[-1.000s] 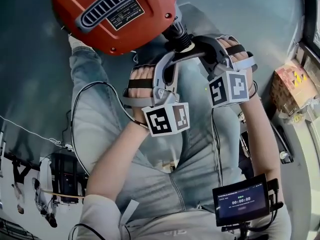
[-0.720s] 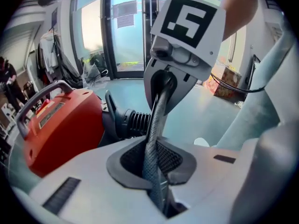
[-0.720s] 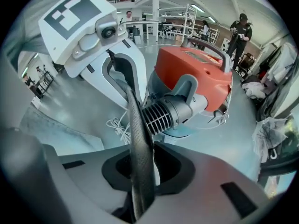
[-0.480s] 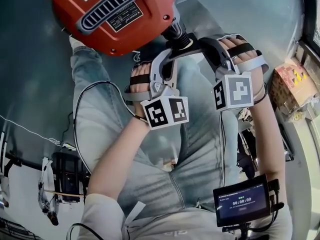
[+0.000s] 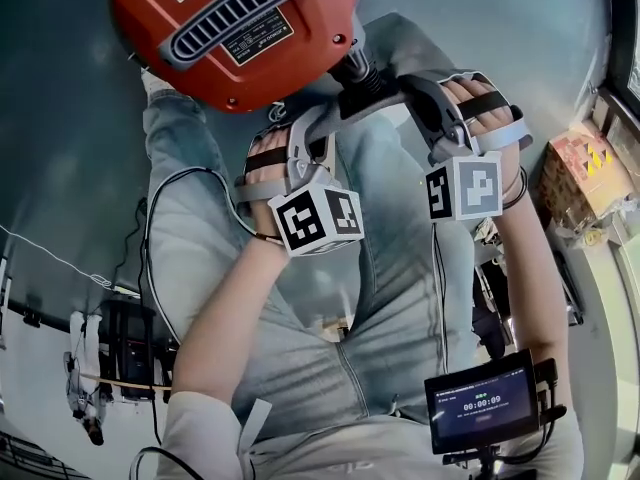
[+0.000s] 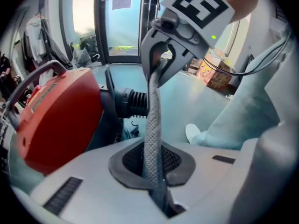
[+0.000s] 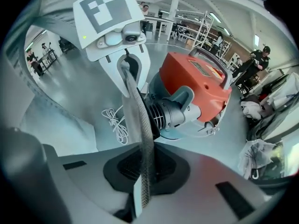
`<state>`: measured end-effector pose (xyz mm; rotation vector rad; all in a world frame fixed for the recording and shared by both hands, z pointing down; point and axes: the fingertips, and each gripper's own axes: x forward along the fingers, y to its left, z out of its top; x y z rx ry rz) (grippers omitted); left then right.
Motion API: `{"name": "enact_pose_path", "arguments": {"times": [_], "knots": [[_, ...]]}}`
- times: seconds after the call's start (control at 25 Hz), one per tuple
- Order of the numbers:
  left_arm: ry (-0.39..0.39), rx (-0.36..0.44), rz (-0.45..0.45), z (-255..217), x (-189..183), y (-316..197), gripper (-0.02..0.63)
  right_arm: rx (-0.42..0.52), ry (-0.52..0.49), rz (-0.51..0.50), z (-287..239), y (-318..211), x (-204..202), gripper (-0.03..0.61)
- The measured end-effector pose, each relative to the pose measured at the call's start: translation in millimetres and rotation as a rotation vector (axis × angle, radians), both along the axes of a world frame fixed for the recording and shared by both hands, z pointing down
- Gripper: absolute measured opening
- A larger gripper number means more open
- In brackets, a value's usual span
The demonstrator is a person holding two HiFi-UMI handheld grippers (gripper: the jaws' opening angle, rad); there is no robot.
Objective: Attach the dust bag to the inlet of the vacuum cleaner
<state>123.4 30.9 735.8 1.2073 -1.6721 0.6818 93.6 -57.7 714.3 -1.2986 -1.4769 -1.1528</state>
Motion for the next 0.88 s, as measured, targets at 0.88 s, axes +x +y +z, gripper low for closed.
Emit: {"name": "enact_pose_path", "arguments": {"times": [0.88], "knots": [[0.043, 0.1, -0.176, -2, -20, -3, 0.015, -0.054, 0.079, 0.06, 16, -1, -5, 0.018]]}}
